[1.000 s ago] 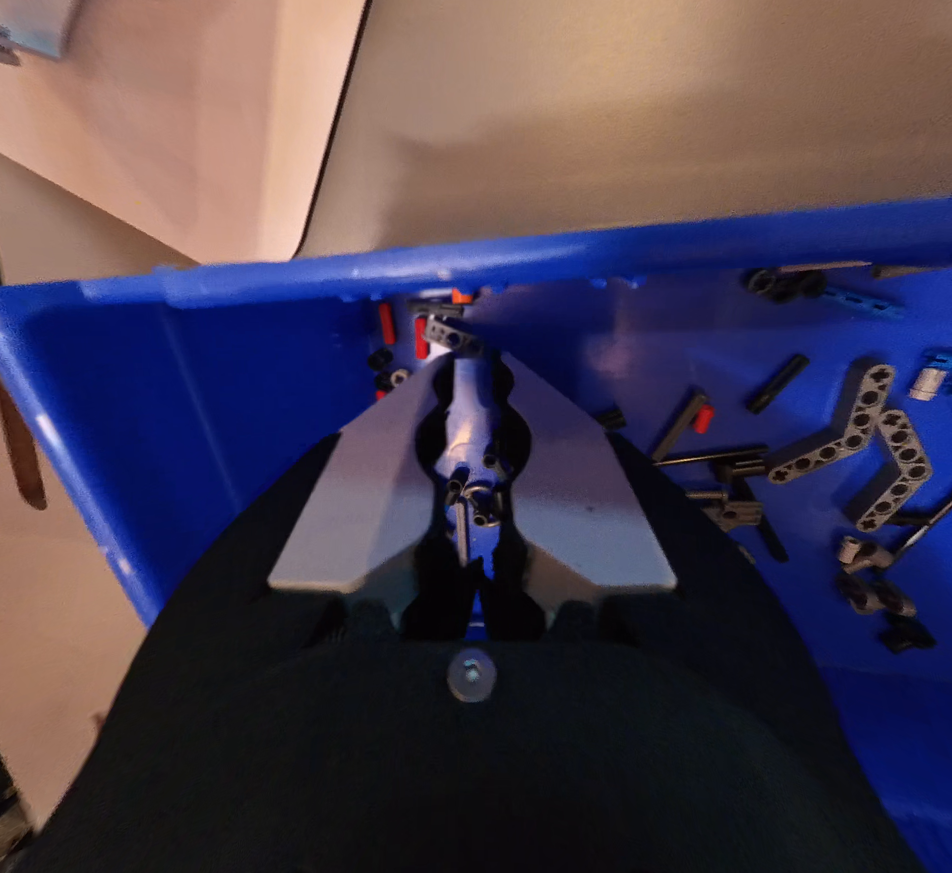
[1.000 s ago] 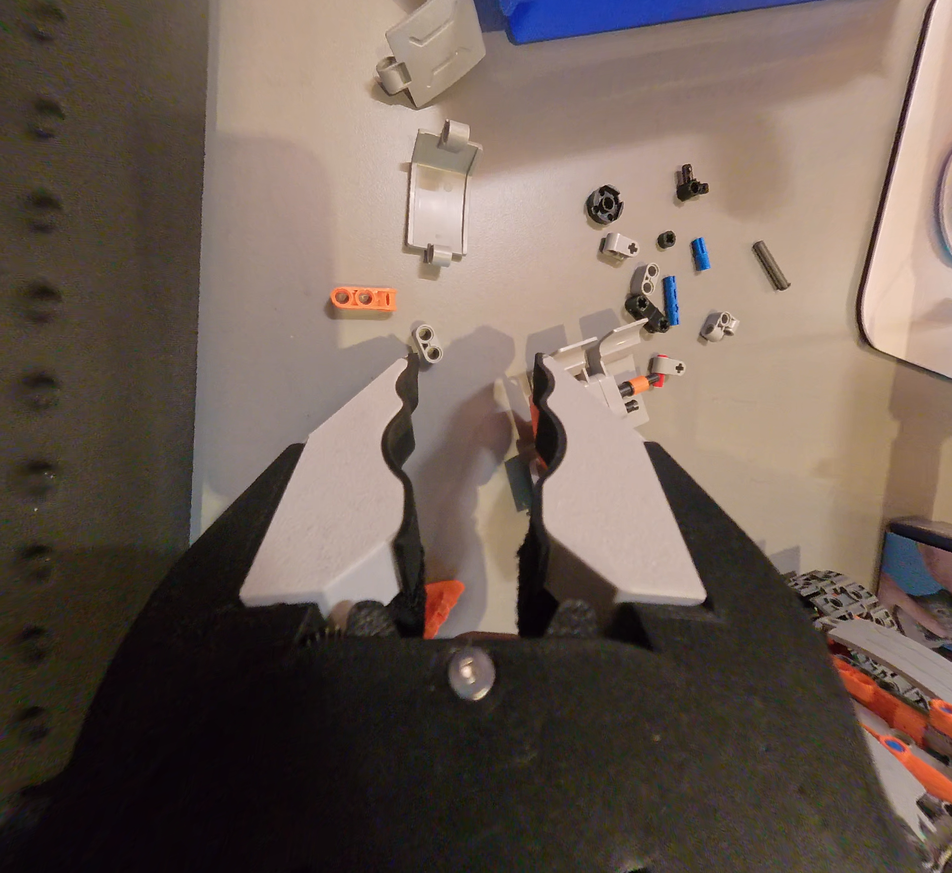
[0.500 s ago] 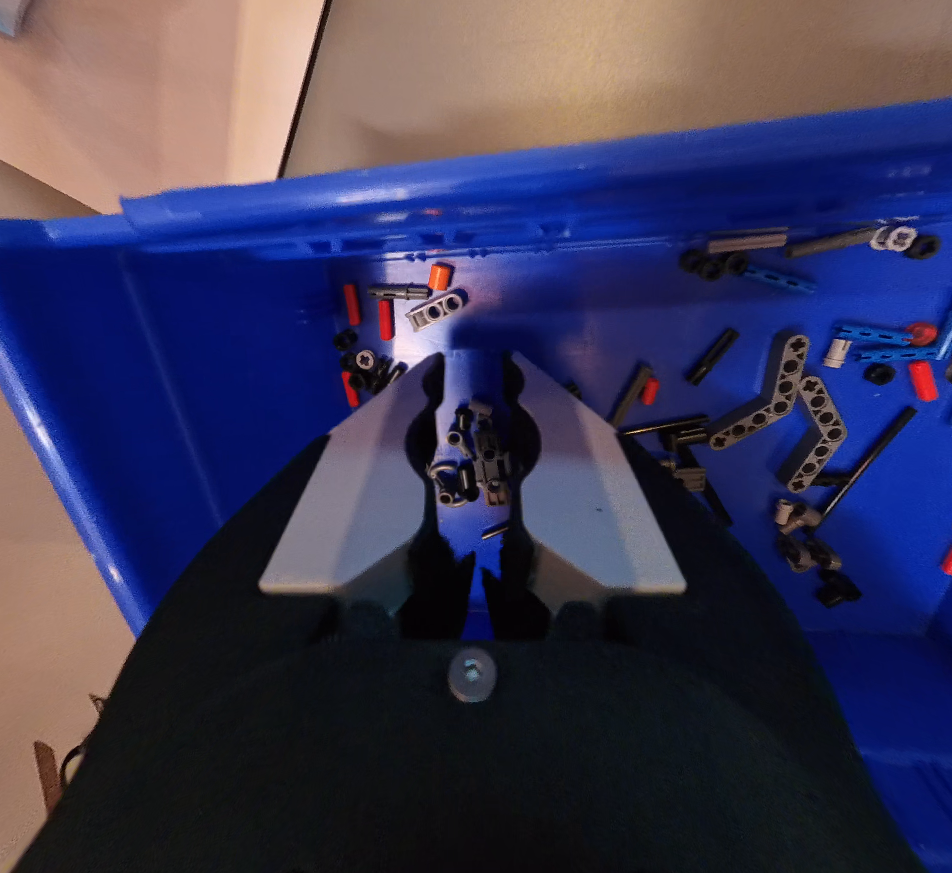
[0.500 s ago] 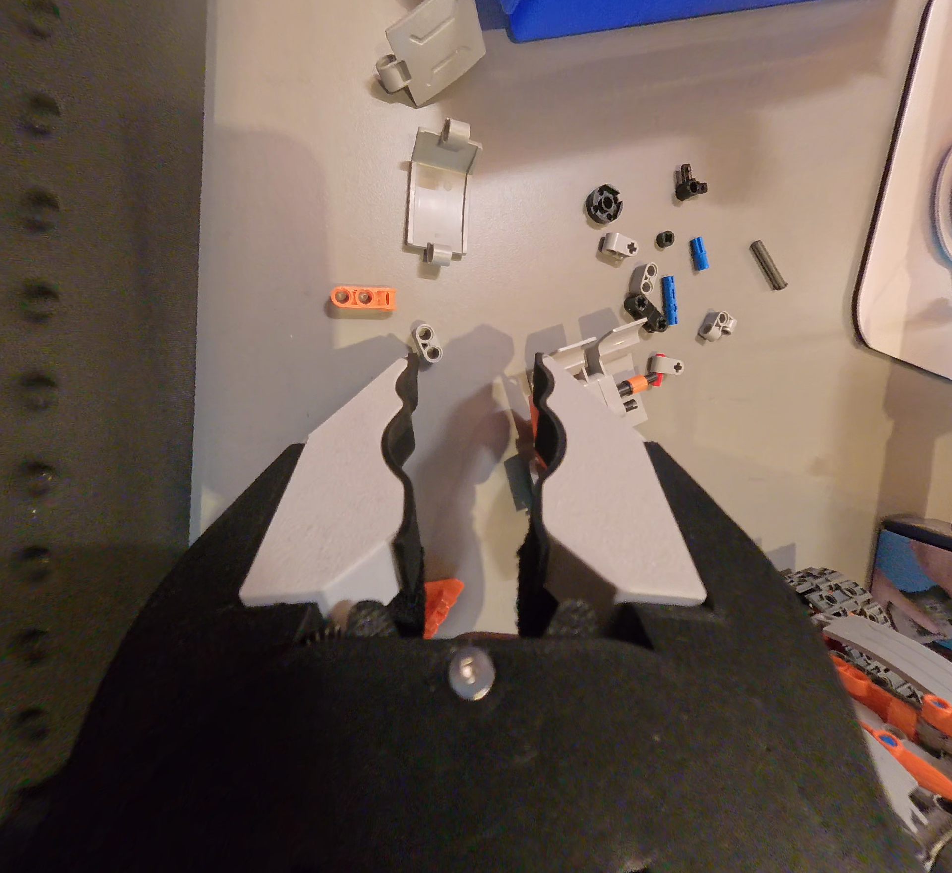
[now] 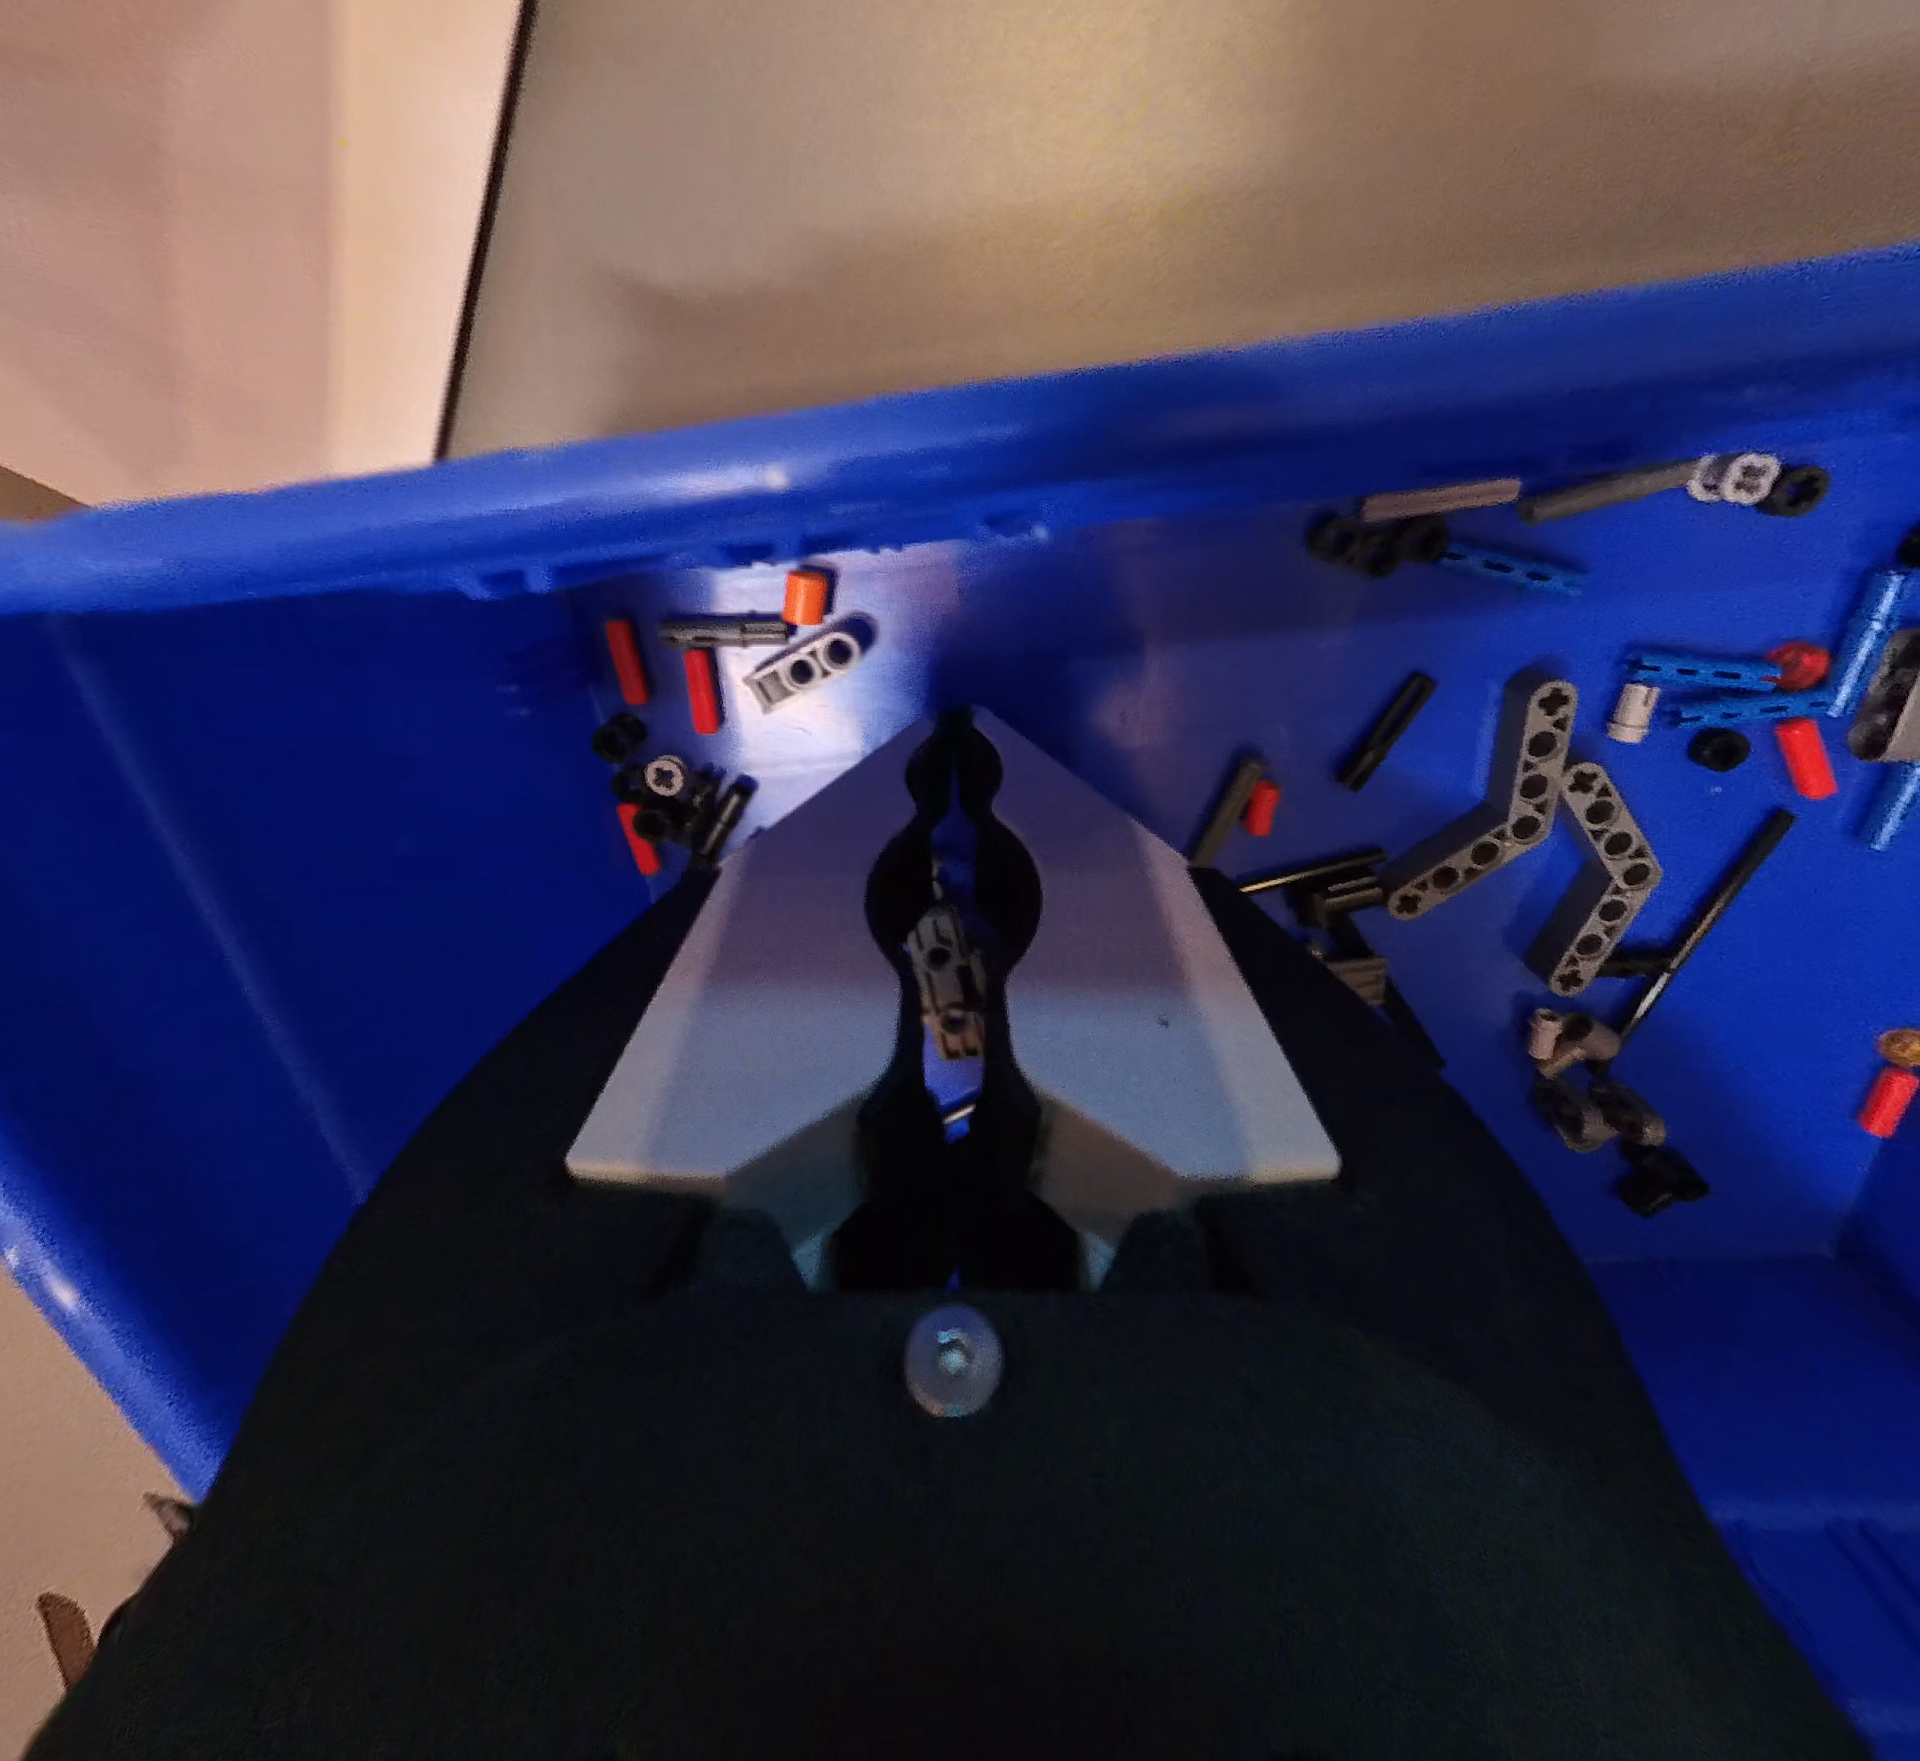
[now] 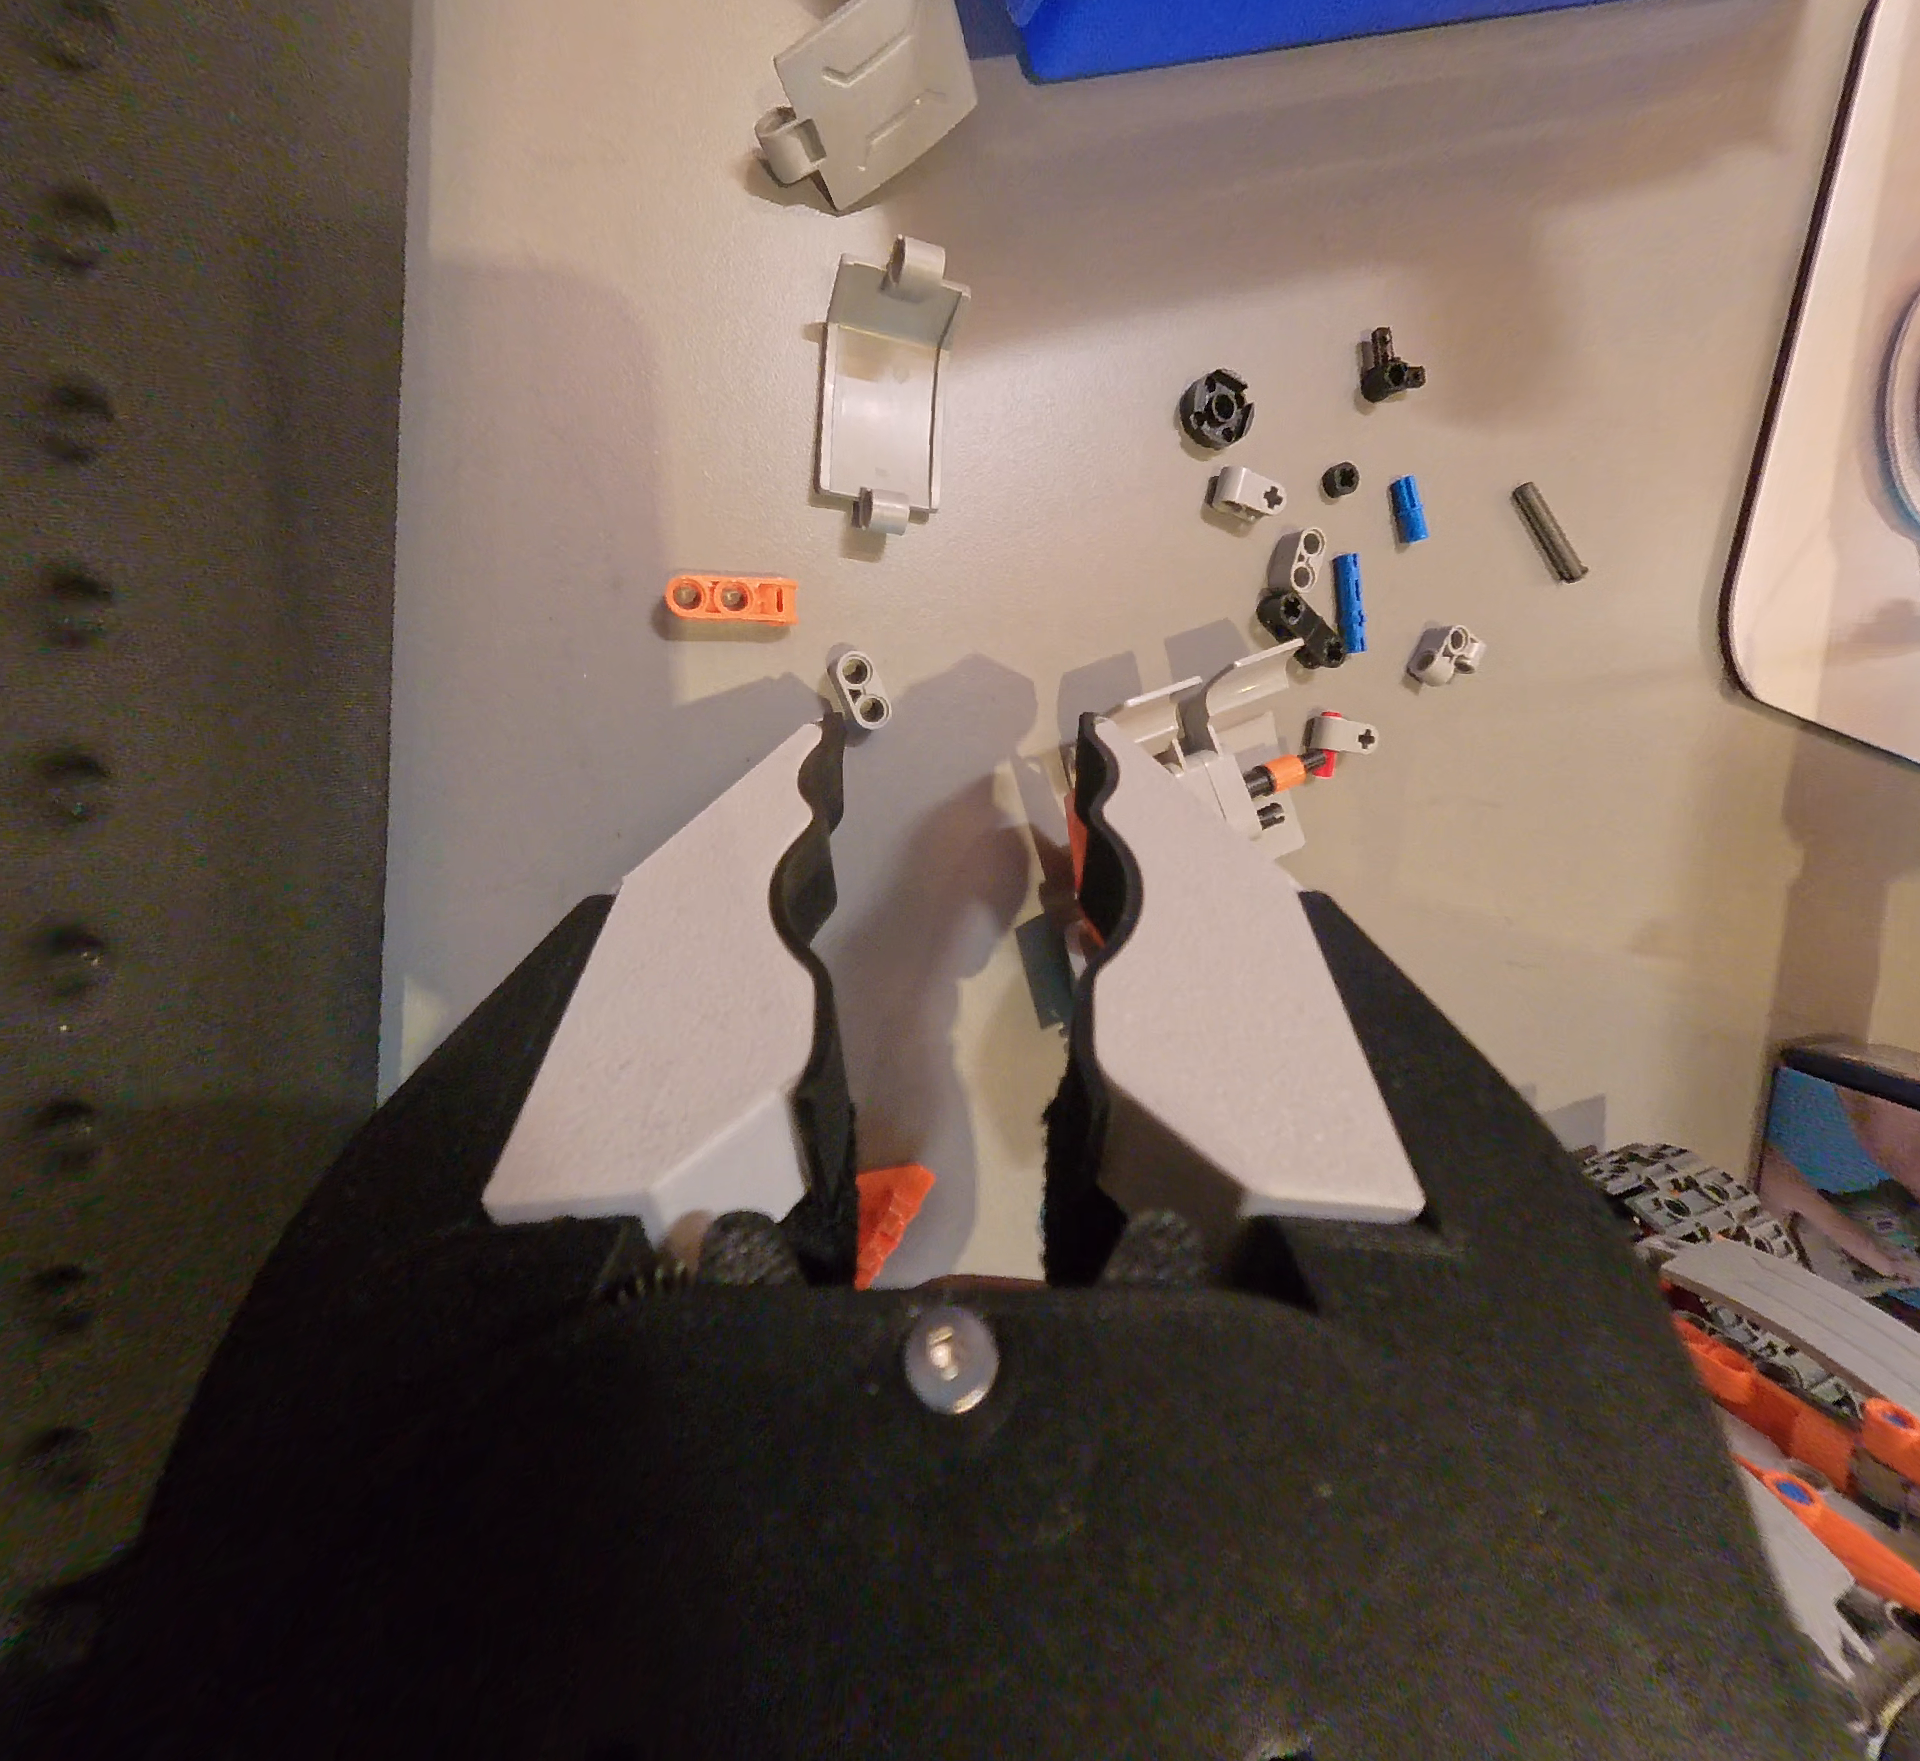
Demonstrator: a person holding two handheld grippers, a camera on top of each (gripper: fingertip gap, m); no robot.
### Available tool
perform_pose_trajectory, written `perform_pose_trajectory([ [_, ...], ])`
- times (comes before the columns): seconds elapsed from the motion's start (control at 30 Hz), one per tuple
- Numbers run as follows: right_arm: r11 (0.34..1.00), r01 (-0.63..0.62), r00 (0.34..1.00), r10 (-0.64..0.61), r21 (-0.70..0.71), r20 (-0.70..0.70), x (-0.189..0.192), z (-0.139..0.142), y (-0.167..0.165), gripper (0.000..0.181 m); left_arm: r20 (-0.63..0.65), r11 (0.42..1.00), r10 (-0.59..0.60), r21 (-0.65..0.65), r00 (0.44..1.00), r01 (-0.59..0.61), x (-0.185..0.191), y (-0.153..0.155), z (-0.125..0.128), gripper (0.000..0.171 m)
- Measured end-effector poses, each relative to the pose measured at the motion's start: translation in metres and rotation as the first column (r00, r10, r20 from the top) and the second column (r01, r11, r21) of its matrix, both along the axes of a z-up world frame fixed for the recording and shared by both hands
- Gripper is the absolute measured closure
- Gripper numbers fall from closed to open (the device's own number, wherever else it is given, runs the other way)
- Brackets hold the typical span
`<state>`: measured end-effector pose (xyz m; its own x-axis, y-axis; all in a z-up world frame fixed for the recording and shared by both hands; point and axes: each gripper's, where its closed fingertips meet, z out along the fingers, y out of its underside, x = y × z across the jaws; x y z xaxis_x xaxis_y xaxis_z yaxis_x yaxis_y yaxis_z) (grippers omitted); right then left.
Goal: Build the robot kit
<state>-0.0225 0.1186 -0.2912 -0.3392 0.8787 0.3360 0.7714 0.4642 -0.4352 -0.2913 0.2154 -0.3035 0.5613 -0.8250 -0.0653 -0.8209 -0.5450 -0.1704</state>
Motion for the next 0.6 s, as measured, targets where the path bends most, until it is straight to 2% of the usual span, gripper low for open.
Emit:
perform_pose_trajectory([
  [0.27,1.0,0.0,1.0,0.0,-0.001,0.001,0.0,0.0,0.0,0.139,-0.017,0.999,-0.02,-0.042,1.0,0.019,0.002,-0.02,0.002,0.171],
  [0.33,1.0,-0.002,1.0,0.002,-0.001,-0.004,-0.001,0.001,-0.001,0.139,-0.009,1.0,-0.007,-0.027,1.0,0.007,0.002,-0.02,0.009,0.165],
  [0.47,1.0,-0.004,1.0,0.004,0.0,-0.019,-0.002,0.004,-0.001,0.138,-0.042,0.999,0.026,0.029,0.999,-0.025,-0.004,-0.018,0.03,0.149],
  [0.6,1.0,0.026,0.998,-0.026,0.004,-0.061,-0.005,0.012,0.004,0.137,-0.064,0.993,0.037,0.111,0.997,-0.029,0.004,-0.018,0.063,0.141],
])
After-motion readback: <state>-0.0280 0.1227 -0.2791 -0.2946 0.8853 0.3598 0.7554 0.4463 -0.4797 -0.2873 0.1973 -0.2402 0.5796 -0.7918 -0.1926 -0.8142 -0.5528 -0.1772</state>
